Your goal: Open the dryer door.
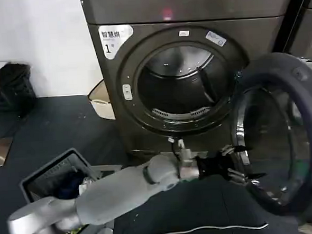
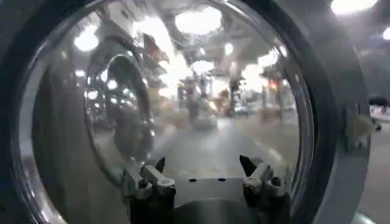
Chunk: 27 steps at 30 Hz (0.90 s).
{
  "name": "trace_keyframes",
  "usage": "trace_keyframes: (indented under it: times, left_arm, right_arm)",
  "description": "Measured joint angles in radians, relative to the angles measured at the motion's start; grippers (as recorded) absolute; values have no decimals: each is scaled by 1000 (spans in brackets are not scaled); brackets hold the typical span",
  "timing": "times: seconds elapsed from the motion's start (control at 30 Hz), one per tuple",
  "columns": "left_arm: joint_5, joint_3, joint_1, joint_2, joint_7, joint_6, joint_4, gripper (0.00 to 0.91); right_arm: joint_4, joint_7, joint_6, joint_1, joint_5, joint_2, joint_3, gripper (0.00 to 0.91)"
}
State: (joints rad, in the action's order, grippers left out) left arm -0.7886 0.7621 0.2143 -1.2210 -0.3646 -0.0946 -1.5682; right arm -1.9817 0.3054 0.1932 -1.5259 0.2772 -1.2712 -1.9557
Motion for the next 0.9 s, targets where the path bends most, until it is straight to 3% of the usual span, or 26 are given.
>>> trace_keyframes:
  times: [0.6, 0.9]
  left_arm:
    - [8, 24, -99, -226, 37, -49, 213, 907]
    - [14, 8, -116, -310, 68, -70, 310, 907]
  right_arm:
    - [14, 9, -7, -20, -5, 7, -40, 907]
    - [43, 12, -12, -36, -47, 39, -109, 907]
